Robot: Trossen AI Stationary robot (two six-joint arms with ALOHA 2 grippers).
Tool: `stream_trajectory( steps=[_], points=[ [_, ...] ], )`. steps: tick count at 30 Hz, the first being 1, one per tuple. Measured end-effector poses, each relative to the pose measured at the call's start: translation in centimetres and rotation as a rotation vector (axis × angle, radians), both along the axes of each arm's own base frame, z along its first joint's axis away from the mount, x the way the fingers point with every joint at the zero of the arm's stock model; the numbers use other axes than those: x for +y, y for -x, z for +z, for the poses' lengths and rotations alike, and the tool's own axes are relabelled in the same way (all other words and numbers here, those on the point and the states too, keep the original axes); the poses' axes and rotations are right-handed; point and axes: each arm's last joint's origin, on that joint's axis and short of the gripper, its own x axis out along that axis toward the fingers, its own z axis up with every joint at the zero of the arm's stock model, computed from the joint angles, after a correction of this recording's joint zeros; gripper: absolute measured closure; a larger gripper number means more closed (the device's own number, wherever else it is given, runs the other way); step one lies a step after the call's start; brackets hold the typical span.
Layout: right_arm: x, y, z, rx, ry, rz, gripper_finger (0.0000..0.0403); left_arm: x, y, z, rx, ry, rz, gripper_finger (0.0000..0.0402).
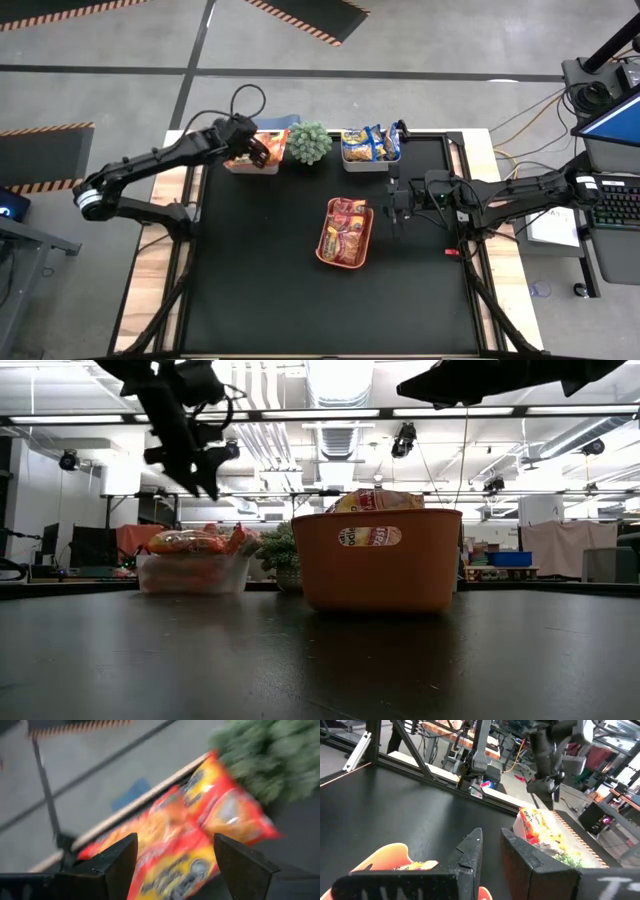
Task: Sort Maruchan noodles
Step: Put the orange noodle pack into the transparent bin
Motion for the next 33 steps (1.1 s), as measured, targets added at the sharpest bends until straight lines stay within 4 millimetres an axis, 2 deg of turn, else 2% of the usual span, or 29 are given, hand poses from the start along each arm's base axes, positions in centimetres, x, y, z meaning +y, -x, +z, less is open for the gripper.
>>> stream_trajectory(
  steps=[3, 6, 9, 16, 24, 30, 33],
  points=[
    [0.0, 0.0, 0.0, 0.000, 0.000, 0.000, 0.0344, 0.0, -0.9, 0.0, -0.036, -0.097, -0.026, 0.0169],
    [0.0, 0.0, 0.0, 0.000, -0.001, 0.000, 0.0344, 0.3, -1.3, -0.9, -0.079, -0.203, -0.007, 0.0173],
    [0.0, 0.0, 0.0, 0.004, -0.008, -0.001, 0.0344, 0.5, -1.4, -2.7, -0.157, -0.287, 0.026, 0.0176],
    [0.0, 0.0, 0.0, 0.005, -0.011, -0.002, 0.0344, 0.7, 0.2, -7.8, -0.267, -0.445, 0.177, 0.0182],
    [0.0, 0.0, 0.0, 0.004, -0.017, -0.003, 0.0344, 1.8, 0.8, -12.1, -0.237, -0.399, 0.276, 0.0183],
    [0.0, 0.0, 0.0, 0.004, -0.018, -0.003, 0.0344, 2.8, 0.1, -13.9, -0.184, -0.376, 0.299, 0.0183],
    [0.0, 0.0, 0.0, 0.004, -0.019, -0.003, 0.0344, 3.0, -0.2, -14.0, -0.177, -0.372, 0.304, 0.0183]
  ],
)
